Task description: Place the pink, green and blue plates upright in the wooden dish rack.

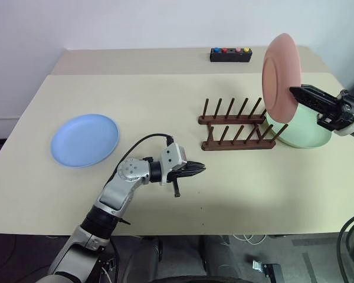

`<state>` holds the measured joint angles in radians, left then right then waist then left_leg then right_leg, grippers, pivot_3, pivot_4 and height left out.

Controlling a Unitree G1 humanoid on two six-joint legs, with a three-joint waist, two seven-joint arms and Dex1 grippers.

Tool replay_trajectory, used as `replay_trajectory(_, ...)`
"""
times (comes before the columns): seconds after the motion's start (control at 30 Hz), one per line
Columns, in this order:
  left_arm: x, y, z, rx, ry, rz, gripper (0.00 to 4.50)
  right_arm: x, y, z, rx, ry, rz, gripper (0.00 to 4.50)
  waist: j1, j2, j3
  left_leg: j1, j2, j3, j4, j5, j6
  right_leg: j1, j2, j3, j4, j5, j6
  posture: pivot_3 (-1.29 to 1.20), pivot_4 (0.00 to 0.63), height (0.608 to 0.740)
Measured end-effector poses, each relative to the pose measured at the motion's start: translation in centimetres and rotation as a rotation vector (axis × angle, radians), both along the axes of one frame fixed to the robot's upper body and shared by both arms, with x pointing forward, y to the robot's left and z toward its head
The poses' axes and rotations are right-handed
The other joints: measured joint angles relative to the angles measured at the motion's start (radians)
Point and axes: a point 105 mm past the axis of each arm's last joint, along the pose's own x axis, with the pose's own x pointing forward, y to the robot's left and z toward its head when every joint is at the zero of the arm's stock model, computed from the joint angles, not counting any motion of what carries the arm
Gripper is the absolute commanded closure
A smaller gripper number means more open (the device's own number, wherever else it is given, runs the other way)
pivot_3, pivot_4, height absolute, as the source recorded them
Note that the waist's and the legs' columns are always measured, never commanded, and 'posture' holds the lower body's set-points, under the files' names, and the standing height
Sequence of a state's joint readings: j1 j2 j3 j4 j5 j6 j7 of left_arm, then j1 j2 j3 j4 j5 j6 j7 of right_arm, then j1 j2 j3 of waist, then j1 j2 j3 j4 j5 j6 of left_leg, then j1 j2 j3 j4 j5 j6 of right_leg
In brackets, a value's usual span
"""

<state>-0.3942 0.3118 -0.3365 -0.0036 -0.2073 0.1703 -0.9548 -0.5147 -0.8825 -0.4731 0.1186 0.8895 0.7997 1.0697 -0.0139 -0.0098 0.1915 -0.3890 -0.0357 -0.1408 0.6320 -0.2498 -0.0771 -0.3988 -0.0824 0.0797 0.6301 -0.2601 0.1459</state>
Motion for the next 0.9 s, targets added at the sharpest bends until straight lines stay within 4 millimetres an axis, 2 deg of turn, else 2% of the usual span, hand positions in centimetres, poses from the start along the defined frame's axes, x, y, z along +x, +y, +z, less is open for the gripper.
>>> replay_trajectory(0.53, 0.0, -0.1, 0.0, -0.002, 0.0, 0.0, 4.3, 0.4, -1.0, -0.8, 0.035, 0.039, -0.016, 4.49, 0.0, 0.0, 0.0, 0.0, 0.0, 0.0, 0.0, 0.0, 0.0, 0.0, 0.0, 0.0, 0.0, 0.0, 0.0, 0.0, 0.15, 0.74)
replay_trajectory(0.57, 0.0, -0.1, 0.0, -0.002, 0.0, 0.0, 4.3, 0.4, -1.0, -0.8, 0.035, 0.039, -0.017, 3.88, 0.0, 0.0, 0.0, 0.0, 0.0, 0.0, 0.0, 0.0, 0.0, 0.0, 0.0, 0.0, 0.0, 0.0, 0.0, 0.0, 0.15, 0.74)
replay_trajectory(0.63, 0.0, -0.1, 0.0, -0.003, 0.0, 0.0, 4.3, 0.4, -1.1, -1.0, 0.036, 0.047, -0.025, 3.06, 0.0, 0.0, 0.0, 0.0, 0.0, 0.0, 0.0, 0.0, 0.0, 0.0, 0.0, 0.0, 0.0, 0.0, 0.0, 0.0, 0.15, 0.74)
replay_trajectory(0.83, 0.0, -0.2, 0.0, -0.006, 0.001, -0.001, 4.3, 0.4, -1.2, -1.1, 0.037, 0.052, -0.037, 0.03, -0.001, 0.0, 0.0, 0.0, 0.0, 0.0, 0.0, 0.0, 0.0, 0.0, 0.0, 0.0, 0.0, 0.0, 0.0, 0.0, 0.15, 0.74)
replay_trajectory(0.9, 0.0, -0.2, 0.0, -0.006, 0.001, -0.001, 4.3, 0.5, -1.3, -1.1, 0.037, 0.053, -0.044, 0.03, -0.001, 0.0, 0.0, 0.0, 0.0, 0.0, 0.0, 0.0, 0.0, 0.0, 0.0, 0.0, 0.0, 0.0, 0.0, 0.0, 0.15, 0.74)
